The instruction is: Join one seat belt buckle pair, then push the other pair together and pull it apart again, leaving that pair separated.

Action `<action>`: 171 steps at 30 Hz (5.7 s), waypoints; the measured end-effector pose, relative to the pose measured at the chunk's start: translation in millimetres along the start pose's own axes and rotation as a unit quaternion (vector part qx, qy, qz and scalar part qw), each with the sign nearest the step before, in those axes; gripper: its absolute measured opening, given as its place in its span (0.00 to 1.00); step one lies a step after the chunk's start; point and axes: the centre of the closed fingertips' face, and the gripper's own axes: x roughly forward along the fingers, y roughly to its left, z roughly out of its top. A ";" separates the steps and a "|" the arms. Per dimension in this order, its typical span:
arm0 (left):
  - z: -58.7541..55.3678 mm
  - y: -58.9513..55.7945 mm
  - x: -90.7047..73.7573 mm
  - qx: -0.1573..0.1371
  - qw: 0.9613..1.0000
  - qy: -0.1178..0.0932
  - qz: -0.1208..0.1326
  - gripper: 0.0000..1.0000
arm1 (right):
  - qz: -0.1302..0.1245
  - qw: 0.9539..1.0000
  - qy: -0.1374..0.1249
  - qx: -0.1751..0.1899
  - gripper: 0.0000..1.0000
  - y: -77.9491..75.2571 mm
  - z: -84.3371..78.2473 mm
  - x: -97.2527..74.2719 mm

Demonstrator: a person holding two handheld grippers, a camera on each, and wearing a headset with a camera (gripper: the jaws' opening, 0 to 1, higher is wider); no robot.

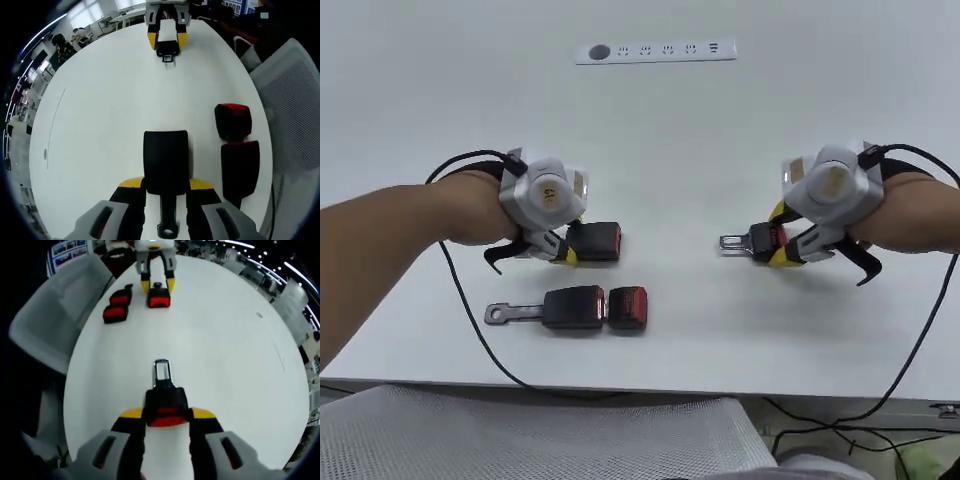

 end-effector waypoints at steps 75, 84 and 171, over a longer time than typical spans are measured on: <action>1.8 -1.9 4.3 0.012 1.000 0.010 -0.009 0.30 | -0.012 0.997 -0.068 -0.029 0.30 14.6 134.6 65.5; 0.6 -0.9 5.1 0.008 1.000 0.012 -0.013 0.30 | -0.014 0.997 -0.072 -0.031 0.29 14.8 142.3 66.7; -0.5 0.2 2.5 -0.019 0.999 0.034 0.003 0.31 | -0.040 0.999 -0.017 0.013 0.34 7.2 -0.8 0.2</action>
